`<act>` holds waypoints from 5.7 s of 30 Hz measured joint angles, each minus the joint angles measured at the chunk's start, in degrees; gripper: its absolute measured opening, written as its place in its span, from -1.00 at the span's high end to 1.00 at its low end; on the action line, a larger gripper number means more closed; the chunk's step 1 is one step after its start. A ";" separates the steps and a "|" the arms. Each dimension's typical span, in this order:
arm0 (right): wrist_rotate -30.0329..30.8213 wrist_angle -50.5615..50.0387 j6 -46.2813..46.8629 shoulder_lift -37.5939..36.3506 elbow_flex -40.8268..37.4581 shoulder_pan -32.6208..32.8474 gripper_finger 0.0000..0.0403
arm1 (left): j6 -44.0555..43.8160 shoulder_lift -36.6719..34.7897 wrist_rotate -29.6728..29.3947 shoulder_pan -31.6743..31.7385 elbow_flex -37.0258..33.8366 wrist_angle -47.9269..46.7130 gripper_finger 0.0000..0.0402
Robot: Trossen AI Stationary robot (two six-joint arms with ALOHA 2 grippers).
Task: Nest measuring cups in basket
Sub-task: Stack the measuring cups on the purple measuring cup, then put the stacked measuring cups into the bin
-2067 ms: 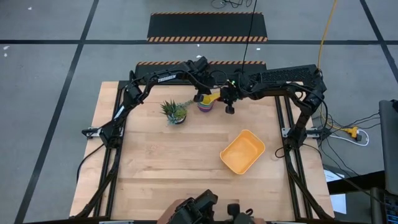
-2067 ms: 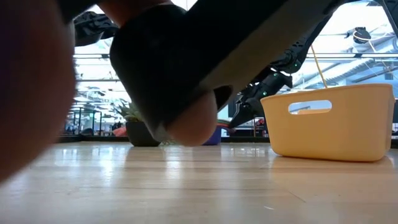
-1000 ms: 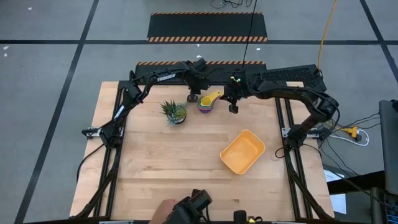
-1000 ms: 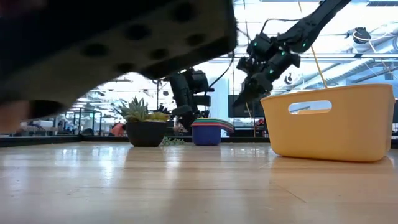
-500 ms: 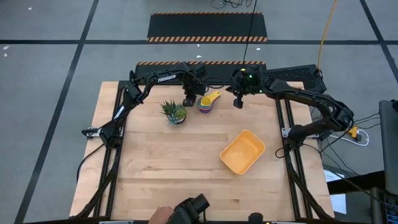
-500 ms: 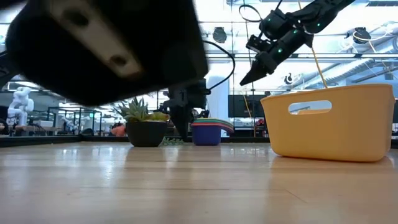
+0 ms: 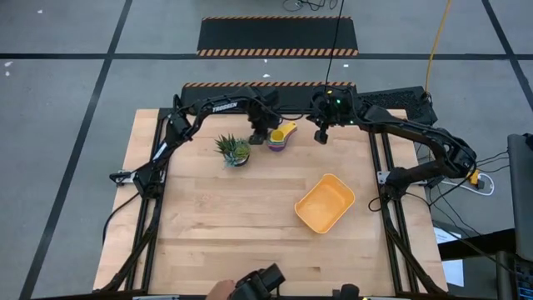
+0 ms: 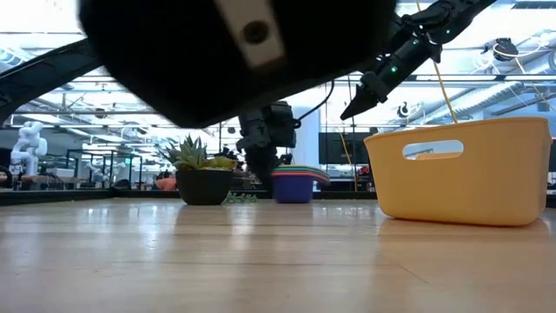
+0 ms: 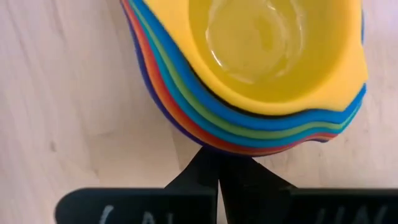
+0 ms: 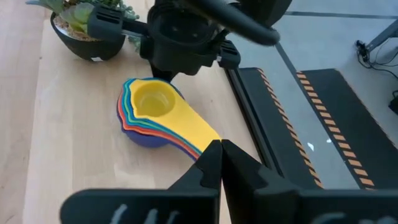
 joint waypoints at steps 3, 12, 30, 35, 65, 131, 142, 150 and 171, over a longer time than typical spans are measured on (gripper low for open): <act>1.21 0.03 0.00 0.00 0.00 0.00 1.00 | 0.07 0.00 0.28 -0.31 0.36 0.95 1.00; 1.27 0.02 0.00 0.02 0.00 0.00 1.00 | 1.27 -0.03 2.34 -2.35 3.28 4.52 1.00; 0.69 -0.69 -0.30 0.02 -0.02 0.00 1.00 | 2.38 -0.04 -7.24 -3.63 3.96 3.81 1.00; -4.29 -1.18 -1.70 0.02 -0.04 0.49 1.00 | 0.78 -1.98 -8.14 -1.95 3.93 3.72 1.00; 1.03 -4.29 0.42 -0.56 -0.04 12.53 1.00 | -1.09 -5.38 -9.48 -4.01 -4.87 21.10 1.00; 5.84 -5.56 3.91 -7.17 0.00 15.50 1.00 | 0.42 -5.38 -6.58 -10.04 -4.52 20.42 0.99; 5.81 -5.82 4.57 -7.17 0.00 15.50 1.00 | -0.09 -5.40 -6.57 -11.16 -4.52 20.49 0.99; 6.39 -6.34 4.16 -7.17 0.00 15.50 1.00 | -3.06 -5.51 -10.66 -11.06 -4.52 20.21 0.91; 7.10 -7.73 1.90 -8.55 0.00 15.29 0.75 | -26.98 -23.26 6.07 -19.35 -9.14 34.73 0.89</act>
